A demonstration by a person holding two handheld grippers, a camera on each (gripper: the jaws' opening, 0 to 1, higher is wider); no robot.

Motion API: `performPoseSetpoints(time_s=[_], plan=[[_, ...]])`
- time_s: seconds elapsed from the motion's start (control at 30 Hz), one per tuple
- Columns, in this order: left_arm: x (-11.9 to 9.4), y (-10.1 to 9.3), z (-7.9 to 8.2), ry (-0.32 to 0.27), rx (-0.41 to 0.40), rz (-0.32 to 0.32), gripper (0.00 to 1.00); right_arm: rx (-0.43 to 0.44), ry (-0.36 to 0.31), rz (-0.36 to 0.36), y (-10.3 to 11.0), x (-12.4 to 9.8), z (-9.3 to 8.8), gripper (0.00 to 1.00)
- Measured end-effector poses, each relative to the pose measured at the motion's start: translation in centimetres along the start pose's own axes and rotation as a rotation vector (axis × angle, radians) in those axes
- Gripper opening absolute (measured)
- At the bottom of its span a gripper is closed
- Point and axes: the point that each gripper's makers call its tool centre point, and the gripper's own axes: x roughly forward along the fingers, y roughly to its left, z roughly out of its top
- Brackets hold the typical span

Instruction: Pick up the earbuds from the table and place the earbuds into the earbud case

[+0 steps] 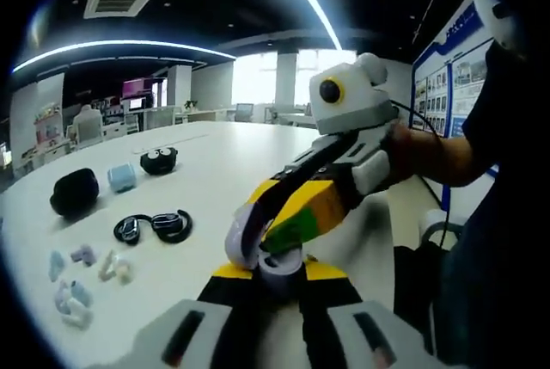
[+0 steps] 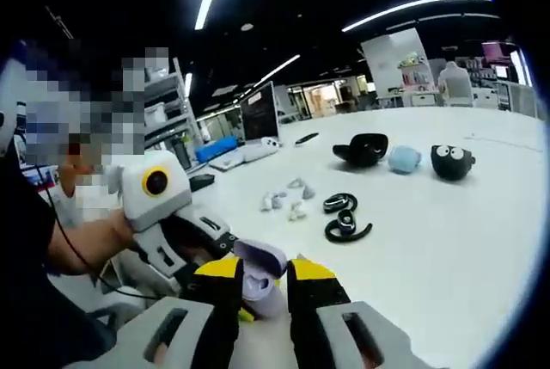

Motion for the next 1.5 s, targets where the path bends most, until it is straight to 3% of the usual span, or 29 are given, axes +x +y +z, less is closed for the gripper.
performPoseSetpoints(time_s=[0.47, 0.6, 0.77, 0.9, 1.2, 1.5], plan=[[0.0, 0.0, 0.0, -0.012, -0.006, 0.006, 0.19, 0.028, 0.02, 0.023, 0.5, -0.4, 0.5, 0.23], [0.0, 0.0, 0.0, -0.015, -0.005, 0.01, 0.19, 0.028, 0.008, 0.027, 0.5, -1.2, 1.5, 0.24], [-0.1, 0.1, 0.0, -0.021, -0.007, 0.016, 0.19, 0.049, -0.054, 0.036, 0.5, -2.1, 4.4, 0.24], [-0.1, 0.1, 0.0, -0.036, -0.017, 0.017, 0.19, 0.042, -0.063, 0.023, -0.3, -1.7, 6.0, 0.23], [-0.1, 0.1, 0.0, -0.05, -0.008, 0.015, 0.19, 0.031, 0.046, 0.005, -1.8, 2.5, 7.1, 0.22], [-0.1, 0.1, 0.0, -0.06, 0.0, 0.018, 0.19, -0.003, 0.206, 0.007, -2.1, 7.4, 5.7, 0.21]])
